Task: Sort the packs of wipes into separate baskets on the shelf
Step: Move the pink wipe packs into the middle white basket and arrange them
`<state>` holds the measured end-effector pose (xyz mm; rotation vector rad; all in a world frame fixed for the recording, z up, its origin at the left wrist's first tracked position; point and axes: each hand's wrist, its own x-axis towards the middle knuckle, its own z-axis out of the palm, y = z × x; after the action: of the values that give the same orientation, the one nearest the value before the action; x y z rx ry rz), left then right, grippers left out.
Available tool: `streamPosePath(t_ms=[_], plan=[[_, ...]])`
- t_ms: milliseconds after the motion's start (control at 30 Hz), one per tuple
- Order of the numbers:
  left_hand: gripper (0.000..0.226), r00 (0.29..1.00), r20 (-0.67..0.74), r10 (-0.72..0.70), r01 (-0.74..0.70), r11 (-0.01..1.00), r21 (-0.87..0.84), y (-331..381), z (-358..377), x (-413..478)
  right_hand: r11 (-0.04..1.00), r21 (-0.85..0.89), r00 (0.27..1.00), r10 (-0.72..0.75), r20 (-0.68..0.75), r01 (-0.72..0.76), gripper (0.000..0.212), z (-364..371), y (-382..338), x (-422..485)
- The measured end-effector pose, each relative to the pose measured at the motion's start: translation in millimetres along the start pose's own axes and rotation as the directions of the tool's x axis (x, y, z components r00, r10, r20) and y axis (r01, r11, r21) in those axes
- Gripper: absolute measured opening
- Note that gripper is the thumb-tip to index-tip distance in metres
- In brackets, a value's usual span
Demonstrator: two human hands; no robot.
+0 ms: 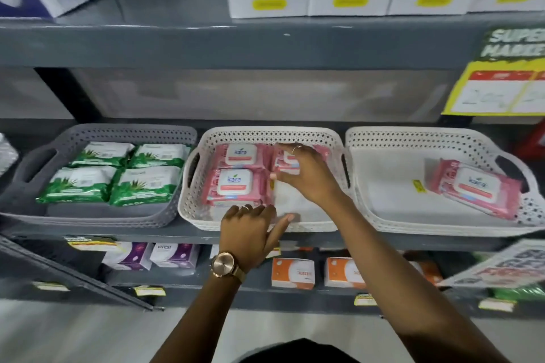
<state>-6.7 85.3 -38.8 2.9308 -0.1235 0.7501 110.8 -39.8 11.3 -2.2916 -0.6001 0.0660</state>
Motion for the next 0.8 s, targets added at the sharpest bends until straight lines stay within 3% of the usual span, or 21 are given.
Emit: streamPosePath(t_ms=[200, 333, 467, 633, 700, 800], plan=[[0.067, 0.998, 0.029, 0.056, -0.053, 0.996, -0.075, 58.1, 9.8, 22.0, 0.994, -0.04, 0.977, 0.097, -0.188, -0.106, 0.056, -61.7, 51.8, -27.8], [0.066, 0.996, 0.058, 0.069, -0.066, 0.996, -0.062, 93.3, 18.1, 32.6, 0.947, -0.155, 0.941, 0.241, -0.236, -0.282, 0.066, -104.7, 99.3, -44.6], [0.064, 0.992, 0.091, 0.083, -0.079, 0.996, -0.045, 112.5, 27.6, 34.9, 0.691, -0.485, 0.841, 0.482, -0.246, -0.537, 0.089, -139.6, 144.7, -60.5], [0.062, 0.993, 0.101, 0.061, -0.06, 0.998, -0.006, 117.5, 30.3, 34.8, 0.459, -0.612, 0.716, 0.644, -0.271, -0.644, 0.089, -173.1, 185.2, -83.7], [0.061, 0.994, 0.096, 0.052, -0.052, 0.999, -0.005, 117.6, 30.7, 34.2, 0.408, -0.652, 0.706, 0.647, -0.288, -0.639, 0.084, -182.0, 194.8, -89.4], [0.06, 0.995, 0.084, 0.047, -0.047, 0.999, 0.002, 118.6, 32.0, 33.1, 0.445, -0.611, 0.723, 0.604, -0.335, -0.655, 0.074, -187.3, 201.7, -90.6]])
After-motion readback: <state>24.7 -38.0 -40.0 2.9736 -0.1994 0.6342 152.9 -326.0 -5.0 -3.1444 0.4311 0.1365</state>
